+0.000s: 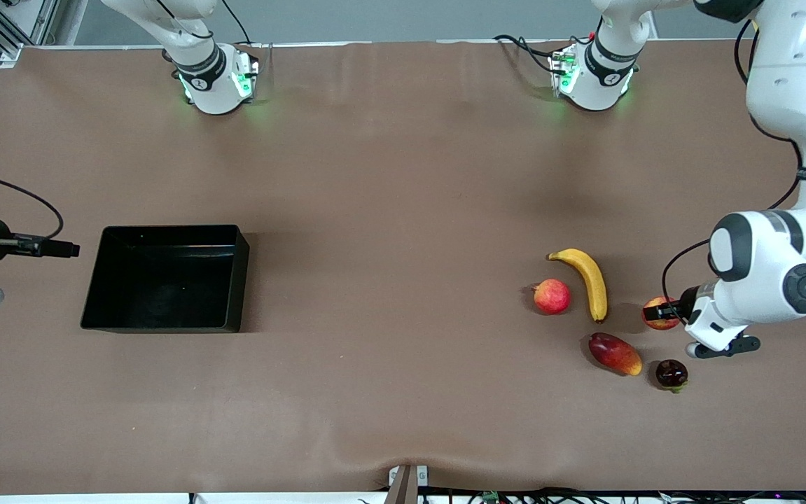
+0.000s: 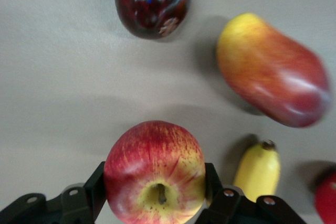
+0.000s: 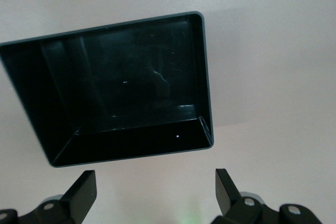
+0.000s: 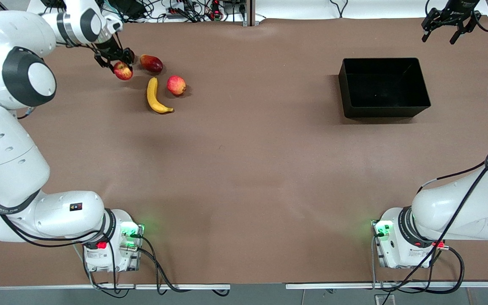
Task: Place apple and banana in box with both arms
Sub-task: 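Lift the apple with the left gripper while the right gripper reaches the box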
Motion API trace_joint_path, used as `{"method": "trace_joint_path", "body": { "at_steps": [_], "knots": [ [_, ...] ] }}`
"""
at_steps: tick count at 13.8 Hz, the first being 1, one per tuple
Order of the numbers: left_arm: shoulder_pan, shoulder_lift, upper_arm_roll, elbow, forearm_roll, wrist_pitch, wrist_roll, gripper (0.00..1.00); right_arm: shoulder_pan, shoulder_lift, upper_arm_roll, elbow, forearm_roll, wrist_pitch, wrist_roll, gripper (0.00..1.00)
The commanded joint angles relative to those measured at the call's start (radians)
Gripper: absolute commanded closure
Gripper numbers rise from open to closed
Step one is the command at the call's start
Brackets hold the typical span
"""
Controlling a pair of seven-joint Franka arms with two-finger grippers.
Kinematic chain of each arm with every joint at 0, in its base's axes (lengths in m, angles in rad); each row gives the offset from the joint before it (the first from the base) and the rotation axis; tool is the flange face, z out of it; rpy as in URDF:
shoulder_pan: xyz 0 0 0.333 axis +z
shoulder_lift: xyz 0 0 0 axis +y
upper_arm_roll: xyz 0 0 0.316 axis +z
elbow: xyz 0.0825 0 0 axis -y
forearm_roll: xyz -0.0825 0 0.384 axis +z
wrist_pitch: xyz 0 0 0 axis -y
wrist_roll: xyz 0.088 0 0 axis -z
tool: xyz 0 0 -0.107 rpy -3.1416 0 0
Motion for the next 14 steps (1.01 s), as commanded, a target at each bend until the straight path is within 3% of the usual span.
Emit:
{"method": "trace_joint_path", "body": {
  "at_steps": [1,3,8,14],
  "knots": [
    [-0.001,-0.083,-0.026,0.004,0.015,-0.080,-0.006,1.00,-0.013,0.089,0.005,0.029,-0.022,-0.006,-0.013,0.00],
    [-0.004,-0.103,-0.039,0.042,0.014,-0.139,-0.011,1.00,-0.007,0.124,0.003,0.012,-0.027,0.095,-0.019,0.00],
    [-0.001,-0.116,-0.079,0.111,-0.008,-0.238,-0.034,1.00,-0.052,0.144,0.000,-0.173,-0.045,0.348,-0.091,0.00],
    [-0.003,-0.142,-0.102,0.161,-0.009,-0.336,-0.047,1.00,-0.115,0.246,0.002,-0.195,-0.070,0.470,-0.188,0.00]
  ]
}}
